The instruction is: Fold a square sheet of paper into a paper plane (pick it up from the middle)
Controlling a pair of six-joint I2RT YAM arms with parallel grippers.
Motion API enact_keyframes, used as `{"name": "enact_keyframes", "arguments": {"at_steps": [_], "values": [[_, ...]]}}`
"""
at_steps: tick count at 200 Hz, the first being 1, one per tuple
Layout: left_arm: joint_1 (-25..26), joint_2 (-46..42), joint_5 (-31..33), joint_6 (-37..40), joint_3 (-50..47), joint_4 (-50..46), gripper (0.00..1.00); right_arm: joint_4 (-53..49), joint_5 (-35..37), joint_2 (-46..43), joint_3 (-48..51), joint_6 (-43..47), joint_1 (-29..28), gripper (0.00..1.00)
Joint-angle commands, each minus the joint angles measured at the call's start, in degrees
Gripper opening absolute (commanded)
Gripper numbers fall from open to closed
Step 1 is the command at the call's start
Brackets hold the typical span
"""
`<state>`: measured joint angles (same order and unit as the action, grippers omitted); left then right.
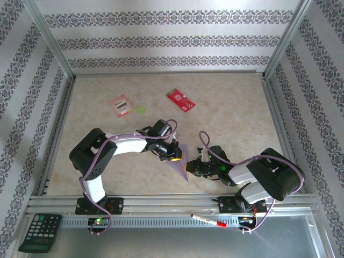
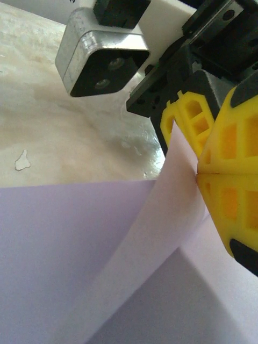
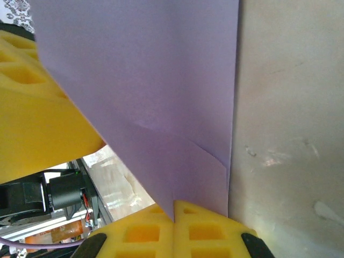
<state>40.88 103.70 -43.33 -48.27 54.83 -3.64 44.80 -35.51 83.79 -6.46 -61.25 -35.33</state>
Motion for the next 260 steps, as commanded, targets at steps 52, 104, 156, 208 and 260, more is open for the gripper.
{"name": "enact_keyframes", "arguments": {"at_steps": [52,104,156,208,260], "values": [[0.55,1.61,-1.35,-0.43,2.05,2.46,0.06,-2.41,2.41,2.07,1.00,0.76,0.46,0.00],[-0.87,-5.26,0.15,-2.12,-4.17,3.63,0.12,-2.43,2.63,2.65,1.01,0.79,0.42,0.00],[-1.61,-3.81,1.03,-2.30,-4.95,3.81,0.11,-2.43,2.37,3.05,0.67,1.03,0.36,0.00],[-1.60,-0.11,-0.17,-2.18,-0.55,4.26,0.11,-2.38,2.68,2.65,1.02,0.94,0.38,0.00],[-1.55,1.74,-0.61,-1.92,0.75,3.90,0.11,-2.43,2.64,2.92,0.67,0.95,0.35,0.00]]}}
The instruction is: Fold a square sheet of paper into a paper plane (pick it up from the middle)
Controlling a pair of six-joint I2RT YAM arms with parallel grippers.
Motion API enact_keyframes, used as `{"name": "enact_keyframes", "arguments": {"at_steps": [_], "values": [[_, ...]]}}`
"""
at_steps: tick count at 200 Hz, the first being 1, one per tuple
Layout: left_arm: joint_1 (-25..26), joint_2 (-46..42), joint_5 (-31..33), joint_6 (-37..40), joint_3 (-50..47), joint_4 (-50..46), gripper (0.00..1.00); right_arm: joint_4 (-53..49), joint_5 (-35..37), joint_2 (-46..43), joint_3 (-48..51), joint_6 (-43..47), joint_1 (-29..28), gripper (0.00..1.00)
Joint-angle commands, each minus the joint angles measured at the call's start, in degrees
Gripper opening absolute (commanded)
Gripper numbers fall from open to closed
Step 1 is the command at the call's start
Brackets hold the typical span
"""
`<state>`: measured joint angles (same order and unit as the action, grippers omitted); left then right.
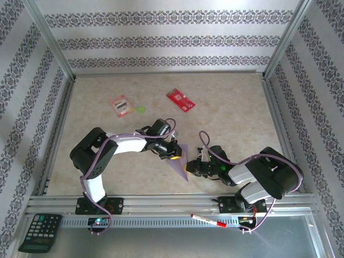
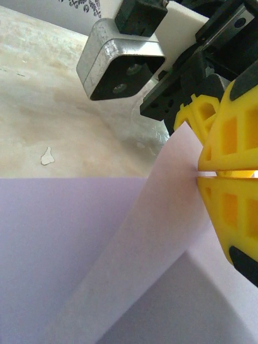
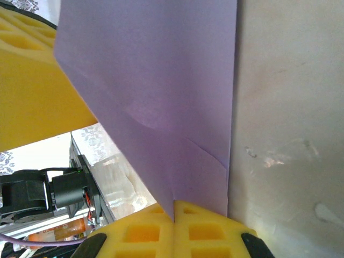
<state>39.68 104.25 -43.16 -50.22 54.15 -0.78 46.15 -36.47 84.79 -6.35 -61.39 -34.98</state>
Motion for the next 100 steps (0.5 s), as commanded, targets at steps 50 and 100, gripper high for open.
{"name": "enact_keyframes", "arguments": {"at_steps": [50,100], "values": [[-0.31,2.54,-1.38,0.14,1.92,1.28,0.11,-3.79,3.77,1.70,0.65,1.07,0.02,0.01],[-0.23,3.81,-1.83,-0.48,2.30,2.57,0.11,-3.77,3.87,1.78,0.66,1.07,0.04,0.03]]}}
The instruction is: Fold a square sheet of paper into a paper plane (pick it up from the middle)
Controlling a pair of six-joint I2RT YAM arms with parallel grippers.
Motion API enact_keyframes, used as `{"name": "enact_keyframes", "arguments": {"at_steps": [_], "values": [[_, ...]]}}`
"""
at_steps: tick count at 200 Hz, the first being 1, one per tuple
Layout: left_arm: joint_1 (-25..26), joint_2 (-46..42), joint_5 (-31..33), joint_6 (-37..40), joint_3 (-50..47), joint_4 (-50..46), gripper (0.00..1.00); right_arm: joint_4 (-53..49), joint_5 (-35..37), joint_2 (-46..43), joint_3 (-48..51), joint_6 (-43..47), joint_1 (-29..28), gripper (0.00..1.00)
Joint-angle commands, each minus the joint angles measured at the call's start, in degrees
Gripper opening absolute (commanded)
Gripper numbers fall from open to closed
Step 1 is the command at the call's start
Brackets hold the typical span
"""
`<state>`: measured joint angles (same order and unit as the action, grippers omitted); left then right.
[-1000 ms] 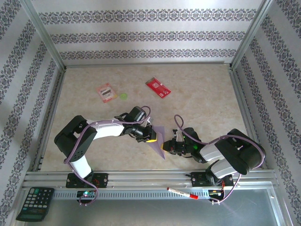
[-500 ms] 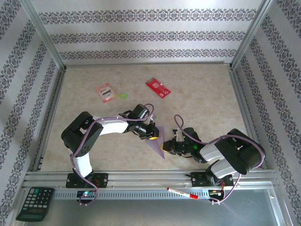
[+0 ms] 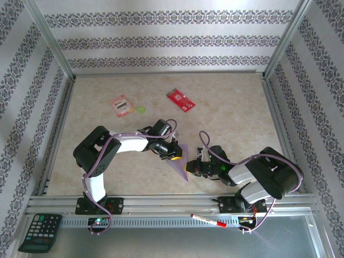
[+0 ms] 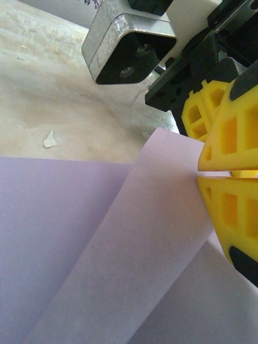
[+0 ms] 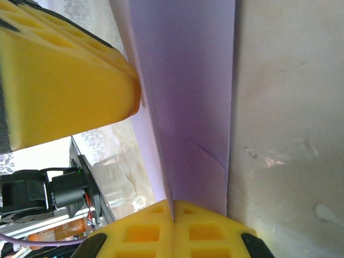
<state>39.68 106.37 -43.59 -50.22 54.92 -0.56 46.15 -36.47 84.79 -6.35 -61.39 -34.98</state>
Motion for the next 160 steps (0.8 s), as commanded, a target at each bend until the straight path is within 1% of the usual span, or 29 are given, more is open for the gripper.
{"name": "enact_keyframes", "arguments": {"at_steps": [1,72,83,95,127,160], "values": [[-0.27,1.67,-1.36,-0.44,1.52,2.42,0.11,-3.78,3.86,1.78,0.71,1.09,0.05,0.03],[-0.13,3.29,-1.76,-0.38,2.49,2.75,0.11,-3.83,3.88,1.00,0.94,0.90,0.00,0.07],[-0.11,3.37,-1.92,-0.42,2.57,2.79,0.11,-3.96,4.02,0.77,0.99,0.88,0.00,0.07],[-0.13,3.08,-2.10,-0.48,2.56,2.84,0.11,-4.41,4.38,0.46,1.08,0.83,0.05,0.05],[-0.77,-0.81,-0.82,0.22,1.36,1.13,0.14,-4.86,4.82,0.28,1.25,0.67,0.05,0.00],[-2.48,-5.63,0.11,-0.54,-2.89,1.62,0.17,-4.71,5.31,0.30,1.51,0.50,0.06,0.00]]}}
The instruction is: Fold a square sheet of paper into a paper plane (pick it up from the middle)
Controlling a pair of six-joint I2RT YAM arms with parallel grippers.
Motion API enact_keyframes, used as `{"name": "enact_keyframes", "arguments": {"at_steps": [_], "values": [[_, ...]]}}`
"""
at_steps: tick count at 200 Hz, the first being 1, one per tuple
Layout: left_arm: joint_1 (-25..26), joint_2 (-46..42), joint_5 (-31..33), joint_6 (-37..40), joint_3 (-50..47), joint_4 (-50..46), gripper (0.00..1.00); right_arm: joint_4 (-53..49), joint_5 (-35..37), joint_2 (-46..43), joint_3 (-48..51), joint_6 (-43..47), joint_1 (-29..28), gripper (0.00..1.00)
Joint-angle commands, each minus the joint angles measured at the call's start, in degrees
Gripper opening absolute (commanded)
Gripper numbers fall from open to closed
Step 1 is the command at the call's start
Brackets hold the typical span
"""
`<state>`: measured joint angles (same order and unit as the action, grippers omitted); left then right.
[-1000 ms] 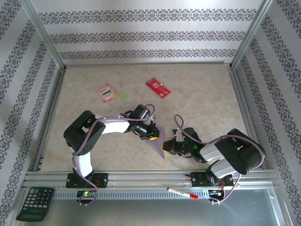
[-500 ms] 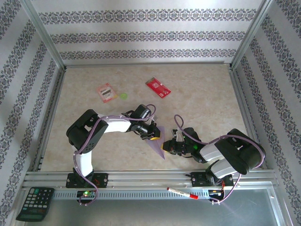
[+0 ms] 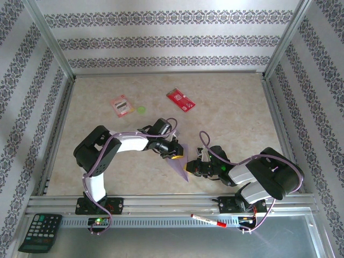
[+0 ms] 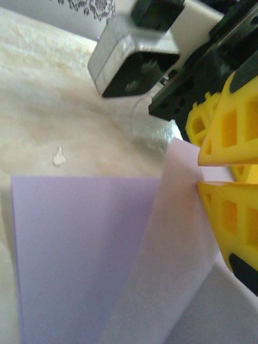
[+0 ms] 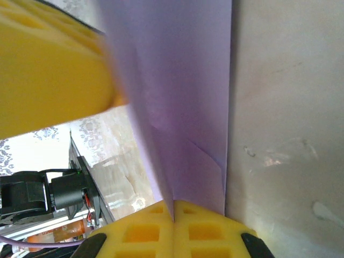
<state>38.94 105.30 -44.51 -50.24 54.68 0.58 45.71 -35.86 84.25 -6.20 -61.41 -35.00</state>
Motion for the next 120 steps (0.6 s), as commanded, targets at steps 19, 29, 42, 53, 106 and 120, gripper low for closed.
{"name": "enact_keyframes", "arguments": {"at_steps": [19,29,42,53,106,120], "values": [[-1.94,-6.27,1.53,-1.00,-4.87,0.58,0.17,-4.29,4.92,0.73,1.54,0.35,0.08,0.00],[-1.98,-6.49,1.77,-1.38,-5.87,0.90,0.17,-4.34,5.01,0.51,1.60,0.35,0.03,0.00],[-2.12,-6.46,2.36,-1.65,-6.71,1.09,0.17,-4.49,5.19,0.36,1.63,0.36,0.02,0.00],[-2.24,-5.96,2.84,-2.08,-6.79,1.17,0.16,-4.44,5.14,0.47,1.63,0.38,0.05,0.00],[-1.11,-1.48,1.46,-1.67,-2.46,1.30,0.17,-4.40,5.09,0.17,1.75,0.50,0.03,0.00],[-0.57,-0.52,1.36,-1.26,-1.17,0.58,0.17,-4.49,5.18,-0.08,1.93,0.41,0.09,0.00]]}}
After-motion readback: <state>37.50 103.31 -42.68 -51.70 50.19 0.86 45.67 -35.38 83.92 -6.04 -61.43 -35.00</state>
